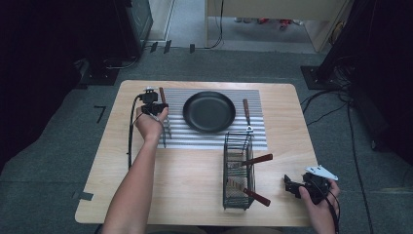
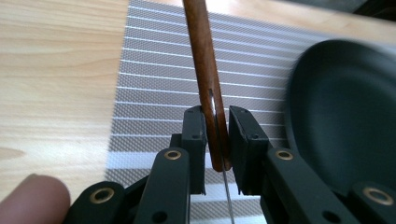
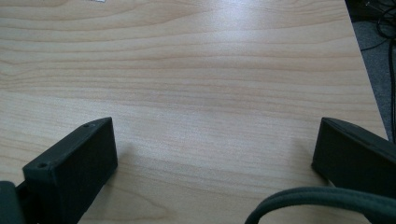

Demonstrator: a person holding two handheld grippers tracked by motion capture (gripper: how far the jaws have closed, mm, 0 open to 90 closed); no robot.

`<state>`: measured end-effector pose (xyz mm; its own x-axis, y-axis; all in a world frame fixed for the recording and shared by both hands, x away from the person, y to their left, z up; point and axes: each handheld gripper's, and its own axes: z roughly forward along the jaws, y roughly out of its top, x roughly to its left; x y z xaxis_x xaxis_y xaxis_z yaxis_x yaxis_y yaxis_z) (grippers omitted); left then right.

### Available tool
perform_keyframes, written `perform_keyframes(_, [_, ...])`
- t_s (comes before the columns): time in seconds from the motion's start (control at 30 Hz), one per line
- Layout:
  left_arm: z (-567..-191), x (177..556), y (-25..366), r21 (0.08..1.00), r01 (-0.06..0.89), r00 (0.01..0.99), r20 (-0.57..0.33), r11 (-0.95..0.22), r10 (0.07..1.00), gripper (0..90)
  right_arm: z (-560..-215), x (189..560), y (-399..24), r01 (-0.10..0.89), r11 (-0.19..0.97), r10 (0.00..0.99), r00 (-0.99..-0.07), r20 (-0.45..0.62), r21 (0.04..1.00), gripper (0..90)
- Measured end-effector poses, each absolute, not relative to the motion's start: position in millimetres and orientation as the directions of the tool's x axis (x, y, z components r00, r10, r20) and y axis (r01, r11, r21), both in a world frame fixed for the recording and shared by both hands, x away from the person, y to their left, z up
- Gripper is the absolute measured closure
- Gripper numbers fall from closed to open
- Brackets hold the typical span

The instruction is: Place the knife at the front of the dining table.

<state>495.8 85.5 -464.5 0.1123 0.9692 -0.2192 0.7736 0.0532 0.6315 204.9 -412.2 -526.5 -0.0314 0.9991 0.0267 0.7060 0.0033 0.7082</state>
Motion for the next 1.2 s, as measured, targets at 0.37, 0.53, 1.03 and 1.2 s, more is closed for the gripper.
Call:
perform_keyframes(0.37, [-480, 525, 66, 0.586, 0.808, 0.126, -0.058, -0.069, 0.990, 82.0, -527, 205, -412, 0.706, 0.003, 0.999, -0.031, 0.027, 0.708, 0.0])
perform_keyframes(0.53, [-486, 528, 65, 0.585, 0.809, 0.120, -0.056, -0.064, 0.991, 81.5, -527, 205, -412, 0.706, 0.004, 0.999, -0.033, 0.027, 0.708, 0.0])
perform_keyframes(1.03, [-493, 525, 60, 0.580, 0.812, 0.142, -0.075, -0.072, 0.987, 77.0, -527, 206, -413, 0.706, 0.005, 0.999, -0.034, 0.026, 0.708, 0.0])
perform_keyframes(1.2, [-493, 525, 67, 0.576, 0.818, 0.085, -0.141, 0.012, 0.986, 78.1, -527, 206, -413, 0.706, 0.005, 0.999, -0.034, 0.026, 0.708, 0.0])
